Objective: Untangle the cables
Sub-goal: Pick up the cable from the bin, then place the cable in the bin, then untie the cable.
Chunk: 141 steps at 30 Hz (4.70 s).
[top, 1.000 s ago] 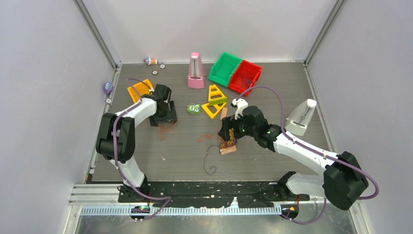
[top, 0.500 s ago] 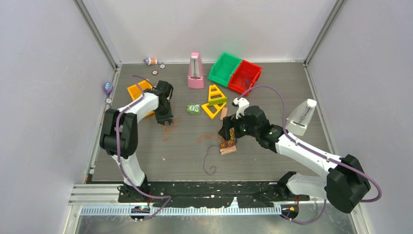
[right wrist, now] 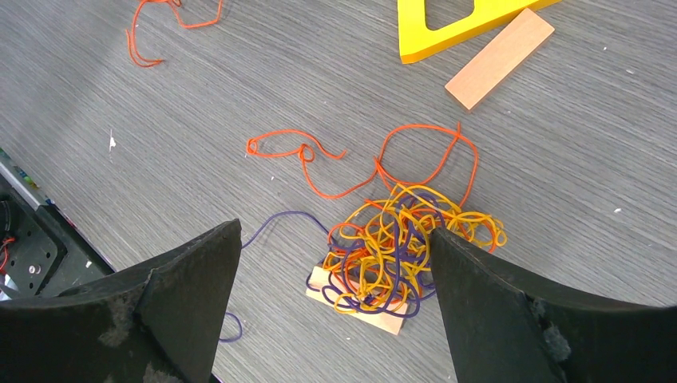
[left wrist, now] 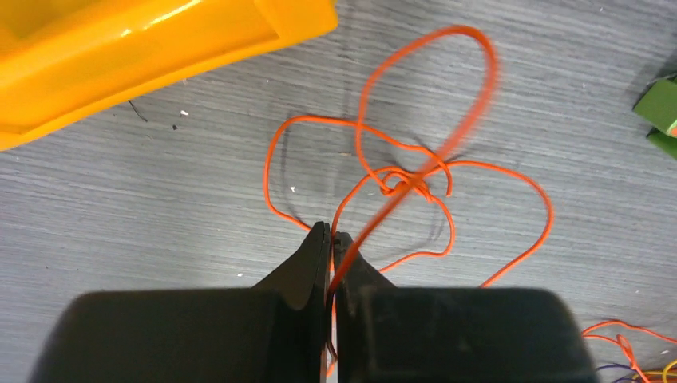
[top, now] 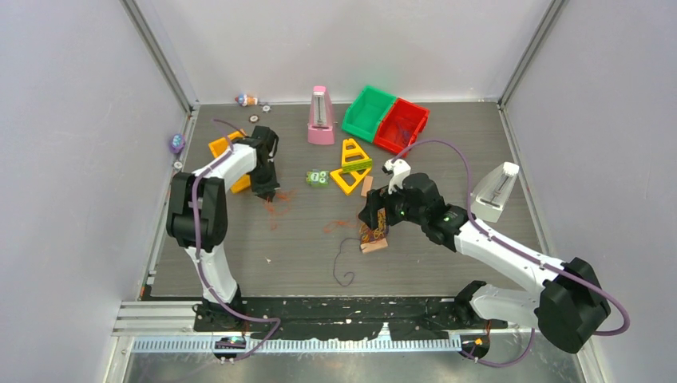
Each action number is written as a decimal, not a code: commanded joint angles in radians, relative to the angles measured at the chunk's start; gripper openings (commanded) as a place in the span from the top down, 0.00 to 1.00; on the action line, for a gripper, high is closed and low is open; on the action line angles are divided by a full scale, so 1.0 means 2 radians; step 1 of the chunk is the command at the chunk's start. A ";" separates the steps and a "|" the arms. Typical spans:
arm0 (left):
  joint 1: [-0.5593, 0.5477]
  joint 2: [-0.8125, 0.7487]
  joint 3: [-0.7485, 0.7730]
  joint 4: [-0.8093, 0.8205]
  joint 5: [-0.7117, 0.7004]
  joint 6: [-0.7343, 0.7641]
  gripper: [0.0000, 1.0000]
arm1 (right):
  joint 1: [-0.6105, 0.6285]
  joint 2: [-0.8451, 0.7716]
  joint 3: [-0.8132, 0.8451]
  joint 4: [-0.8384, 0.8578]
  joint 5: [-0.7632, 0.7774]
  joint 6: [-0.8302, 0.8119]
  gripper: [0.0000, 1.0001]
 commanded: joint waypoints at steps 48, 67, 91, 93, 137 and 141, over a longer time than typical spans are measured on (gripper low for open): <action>0.114 -0.011 0.448 -0.297 0.093 0.076 1.00 | -0.001 -0.008 0.025 -0.006 0.002 -0.006 0.08; 0.174 0.137 0.414 -0.144 0.027 0.014 1.00 | -0.002 -0.008 0.051 -0.037 0.007 -0.013 0.08; 0.143 0.050 0.300 -0.122 -0.037 0.030 0.39 | -0.002 0.006 0.049 -0.031 0.000 -0.010 0.08; 0.139 0.034 0.290 -0.128 -0.036 0.031 0.38 | -0.002 0.003 0.047 -0.032 0.004 -0.010 0.08; -0.225 -0.070 -0.111 0.261 0.179 0.088 0.25 | -0.017 0.051 -0.018 -0.017 0.066 0.065 0.85; -0.240 -0.036 -0.093 0.252 0.192 0.097 0.35 | -0.017 0.054 -0.012 -0.016 0.046 0.064 0.88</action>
